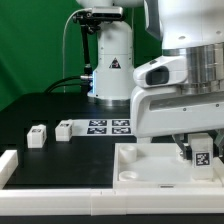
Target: Assemble one leg
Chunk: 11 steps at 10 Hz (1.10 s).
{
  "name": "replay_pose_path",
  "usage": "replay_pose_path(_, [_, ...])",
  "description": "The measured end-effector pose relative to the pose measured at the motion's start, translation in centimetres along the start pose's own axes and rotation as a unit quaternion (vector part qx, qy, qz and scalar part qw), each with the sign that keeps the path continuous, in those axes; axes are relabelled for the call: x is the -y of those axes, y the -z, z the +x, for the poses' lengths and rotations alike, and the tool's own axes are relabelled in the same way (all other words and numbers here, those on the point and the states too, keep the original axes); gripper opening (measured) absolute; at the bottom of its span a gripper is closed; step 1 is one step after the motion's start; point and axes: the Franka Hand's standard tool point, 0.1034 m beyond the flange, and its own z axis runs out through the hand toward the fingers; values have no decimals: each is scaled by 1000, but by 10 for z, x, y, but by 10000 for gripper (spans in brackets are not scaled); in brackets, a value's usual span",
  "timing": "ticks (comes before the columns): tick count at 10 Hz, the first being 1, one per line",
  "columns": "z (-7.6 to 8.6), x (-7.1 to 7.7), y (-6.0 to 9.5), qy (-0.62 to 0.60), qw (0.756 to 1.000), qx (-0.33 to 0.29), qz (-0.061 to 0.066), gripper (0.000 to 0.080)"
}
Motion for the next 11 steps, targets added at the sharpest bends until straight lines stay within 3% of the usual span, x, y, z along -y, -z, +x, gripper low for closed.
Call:
replay_pose_path(4, [-1,0,-2,-248,969,0,-3,290])
replay_pose_path(6, [-1,0,-2,-385,923,0,-2,290])
replay_pose_path(7, [-1,0,-2,-403,915,-1,-2,290])
replay_pose_path(9, [-1,1,-2,-479,878,0,-1,290])
replay_pose_path(11, [-2,1,-3,-438,899,0,-1,536])
